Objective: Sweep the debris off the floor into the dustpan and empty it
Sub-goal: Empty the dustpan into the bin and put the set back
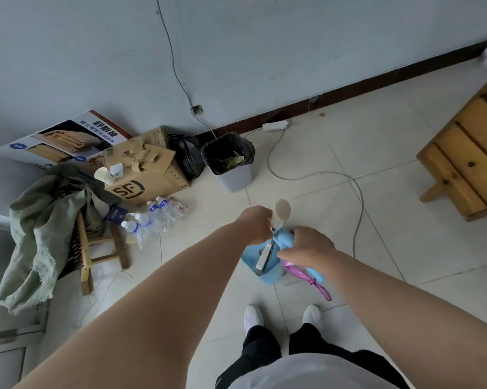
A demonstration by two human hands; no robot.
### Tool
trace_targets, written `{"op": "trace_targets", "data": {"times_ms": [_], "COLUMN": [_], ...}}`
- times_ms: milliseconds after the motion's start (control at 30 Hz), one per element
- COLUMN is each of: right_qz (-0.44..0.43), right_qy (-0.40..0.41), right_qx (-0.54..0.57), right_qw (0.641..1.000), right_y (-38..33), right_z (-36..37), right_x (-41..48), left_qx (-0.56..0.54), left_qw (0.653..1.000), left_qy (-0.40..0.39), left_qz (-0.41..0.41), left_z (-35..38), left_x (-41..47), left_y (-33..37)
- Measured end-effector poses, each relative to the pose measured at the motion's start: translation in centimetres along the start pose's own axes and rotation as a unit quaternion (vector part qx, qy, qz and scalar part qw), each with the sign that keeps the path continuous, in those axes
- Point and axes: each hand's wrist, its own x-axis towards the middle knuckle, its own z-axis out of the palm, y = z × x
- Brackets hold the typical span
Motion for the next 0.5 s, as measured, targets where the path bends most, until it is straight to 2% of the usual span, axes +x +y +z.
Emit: {"op": "trace_targets", "data": {"times_ms": [133, 267, 500], "right_qz": [0.035, 0.032, 0.052], "right_qy": [0.005, 0.027, 0.071], "right_qx": [-0.006, -0.021, 0.038], "right_qw": [0.999, 0.999, 0.995], "right_y": [0.8, 0.7, -1.2], "right_z": [0.4, 0.3, 2.0], "right_x": [-0.8, -0.6, 0.0], "left_qx": [0.011, -0.012, -0.031], "left_qw": [1.0, 0.999, 0.997], "left_qy": [0.017, 0.032, 0.072], "left_qz": [0.016, 0.018, -0.003], "left_z": [1.7, 2.2, 2.6], "left_x": [1.0, 1.8, 2.7], "left_y": [0.0, -0.4, -1.8]}}
